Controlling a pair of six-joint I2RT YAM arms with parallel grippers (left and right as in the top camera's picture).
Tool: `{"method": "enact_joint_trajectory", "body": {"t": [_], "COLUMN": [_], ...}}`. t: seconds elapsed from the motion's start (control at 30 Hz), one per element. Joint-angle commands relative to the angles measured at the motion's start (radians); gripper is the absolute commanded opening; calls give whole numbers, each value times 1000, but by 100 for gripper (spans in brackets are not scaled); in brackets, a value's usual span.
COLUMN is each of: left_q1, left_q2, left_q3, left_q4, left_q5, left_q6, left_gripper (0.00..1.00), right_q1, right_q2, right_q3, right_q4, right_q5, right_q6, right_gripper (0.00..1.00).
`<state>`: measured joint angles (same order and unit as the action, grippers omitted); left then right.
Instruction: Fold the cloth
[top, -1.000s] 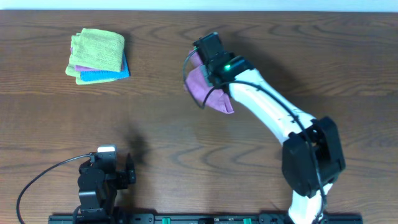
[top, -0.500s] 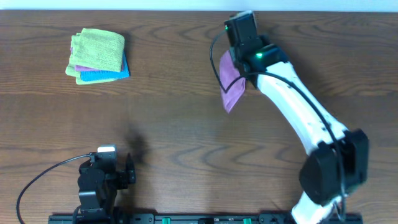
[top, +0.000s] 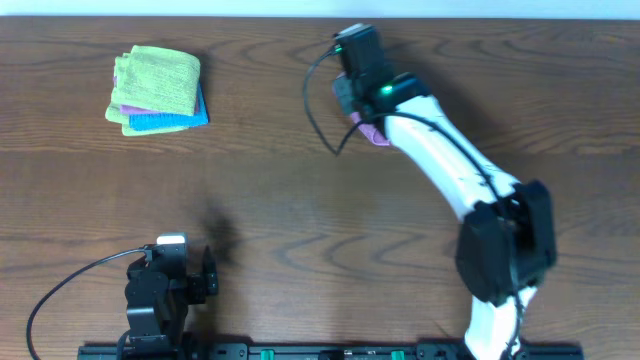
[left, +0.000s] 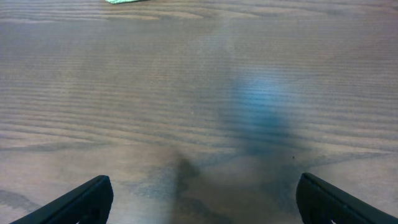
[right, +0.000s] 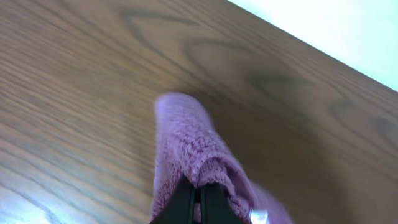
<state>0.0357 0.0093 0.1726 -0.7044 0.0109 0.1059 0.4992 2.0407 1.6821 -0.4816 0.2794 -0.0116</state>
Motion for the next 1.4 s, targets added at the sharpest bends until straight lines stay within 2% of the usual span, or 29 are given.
{"method": "enact_joint_trajectory", "body": {"t": [0.0,0.17,0.2,0.23,0.3,0.33,0.5,0.77,0.9,1.0,1.13,1.23,1.3,1.37], "left_q1": [2,2,2,2,2,2,2,2,2,2,2,2,2,2], "left_q2": [-6,-6,-6,-6,-6,-6,-6,-6,-6,-6,-6,-6,-6,-6], "left_q3": [-13,-13,-13,-13,-13,-13,-13,-13,-13,-13,-13,-13,-13,-13], "left_q4": [-25,-25,-25,-25,-25,-25,-25,-25,-25,-25,-24,-24,-20,-6], "left_q5": [-14,-13,-13,-13,-13,-13,-13,-13,-13,-13,-13,-10,-10,-10], "left_q6": [-2,-10,-9,-10,-10,-10,-9,-10,-10,-10,-10,-37,-105,-175], "left_gripper": [95,95,95,95,95,95,95,95,96,95,95,95,95,95], "right_q1": [43,65,65,65,65,60,45,51,38,27,11,-21,-46,-68], "right_q2": [68,185,203,215,229,229,214,43,19,19,18,16,16,17], "right_q3": [3,3,3,3,3,4,39,68,68,68,69,70,70,70], "right_q4": [110,362,394,418,464,490,480,439,378,285,68,-172,-229,-216], "right_q5": [-13,64,82,118,241,315,508,526,531,533,518,307,160,34], "right_q6": [-10,-32,-40,-41,-43,-58,-128,-124,-125,-107,48,225,288,296], "right_gripper": [1,1,8,18,46,54,76,86,88,88,84,80,80,80]}}
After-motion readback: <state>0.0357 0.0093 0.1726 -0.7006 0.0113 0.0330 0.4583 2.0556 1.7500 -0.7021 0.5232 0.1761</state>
